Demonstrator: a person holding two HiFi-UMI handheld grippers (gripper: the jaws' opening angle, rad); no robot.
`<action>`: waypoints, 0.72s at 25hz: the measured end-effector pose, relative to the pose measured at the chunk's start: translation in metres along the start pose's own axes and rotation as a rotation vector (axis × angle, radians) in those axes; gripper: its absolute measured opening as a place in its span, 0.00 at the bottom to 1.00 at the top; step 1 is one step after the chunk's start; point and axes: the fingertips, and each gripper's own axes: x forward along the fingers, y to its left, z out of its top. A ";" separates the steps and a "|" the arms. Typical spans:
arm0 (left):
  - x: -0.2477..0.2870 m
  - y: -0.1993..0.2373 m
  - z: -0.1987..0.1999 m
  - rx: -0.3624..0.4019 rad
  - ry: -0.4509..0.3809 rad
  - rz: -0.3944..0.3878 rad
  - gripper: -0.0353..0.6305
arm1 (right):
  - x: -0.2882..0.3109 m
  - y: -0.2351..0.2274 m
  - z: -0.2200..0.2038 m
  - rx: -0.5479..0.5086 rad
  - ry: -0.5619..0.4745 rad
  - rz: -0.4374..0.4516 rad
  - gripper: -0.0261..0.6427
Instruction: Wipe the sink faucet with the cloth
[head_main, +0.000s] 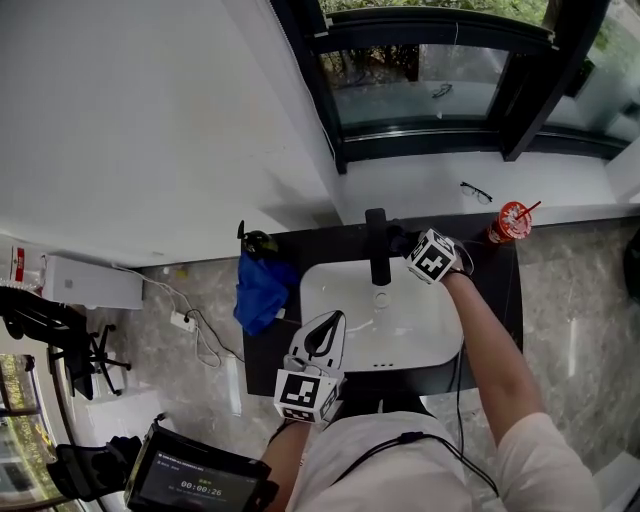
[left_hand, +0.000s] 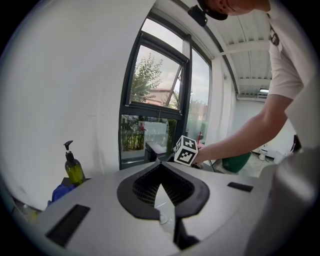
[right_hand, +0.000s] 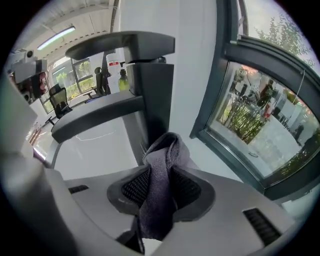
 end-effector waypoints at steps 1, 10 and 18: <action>-0.001 0.001 -0.001 -0.002 0.002 0.003 0.04 | 0.002 0.002 0.001 0.006 0.001 0.006 0.22; -0.005 0.002 -0.002 -0.003 -0.004 0.004 0.04 | -0.025 0.007 0.030 0.026 -0.171 0.051 0.22; 0.002 -0.011 0.005 0.001 -0.018 -0.039 0.04 | -0.102 -0.004 0.082 0.000 -0.424 0.037 0.22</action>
